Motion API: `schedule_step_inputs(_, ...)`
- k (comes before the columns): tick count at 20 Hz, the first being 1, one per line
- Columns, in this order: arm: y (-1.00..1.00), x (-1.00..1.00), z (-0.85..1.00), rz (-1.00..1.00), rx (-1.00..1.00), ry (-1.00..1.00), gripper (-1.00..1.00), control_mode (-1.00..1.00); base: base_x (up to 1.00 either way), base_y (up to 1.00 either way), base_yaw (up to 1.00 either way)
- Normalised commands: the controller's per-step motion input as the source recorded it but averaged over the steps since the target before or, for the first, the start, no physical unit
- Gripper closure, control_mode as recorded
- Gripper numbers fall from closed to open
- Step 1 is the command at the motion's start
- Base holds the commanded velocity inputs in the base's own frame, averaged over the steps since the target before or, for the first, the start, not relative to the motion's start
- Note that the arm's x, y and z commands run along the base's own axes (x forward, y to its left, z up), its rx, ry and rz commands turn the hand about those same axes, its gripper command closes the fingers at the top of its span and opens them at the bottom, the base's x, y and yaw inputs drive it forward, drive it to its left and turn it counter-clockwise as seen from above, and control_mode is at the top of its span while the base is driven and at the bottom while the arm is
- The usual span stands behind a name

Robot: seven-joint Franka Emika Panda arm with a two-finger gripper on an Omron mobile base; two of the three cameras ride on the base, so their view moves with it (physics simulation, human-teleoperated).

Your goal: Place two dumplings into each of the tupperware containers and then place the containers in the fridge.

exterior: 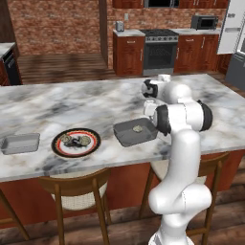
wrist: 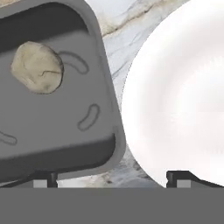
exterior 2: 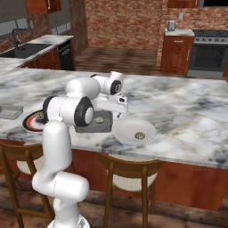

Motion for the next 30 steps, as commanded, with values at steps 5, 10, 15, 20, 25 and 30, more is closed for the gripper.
schedule_step_inputs(5,-0.95,-0.13,0.0,-0.15,0.0,0.0,-1.0,-1.0,0.0,0.0,0.0)
schedule_step_inputs(10,-0.82,-0.22,-0.06,-0.04,-0.01,0.0,-1.0,-1.0,0.0,0.0,0.0)
schedule_step_inputs(15,-0.5,-0.77,-0.29,0.05,-0.07,-0.09,-1.0,-1.0,0.0,0.0,0.0)
schedule_step_inputs(20,0.0,-0.31,-0.3,0.11,-0.04,-0.22,-1.0,-1.0,0.0,0.0,0.0)
schedule_step_inputs(25,-0.04,0.21,-0.23,0.06,-0.01,-0.18,-1.0,-1.0,0.0,0.0,0.0)
schedule_step_inputs(30,-0.3,0.04,-0.25,0.0,-0.02,-0.01,-1.0,-1.0,0.0,0.0,0.0)
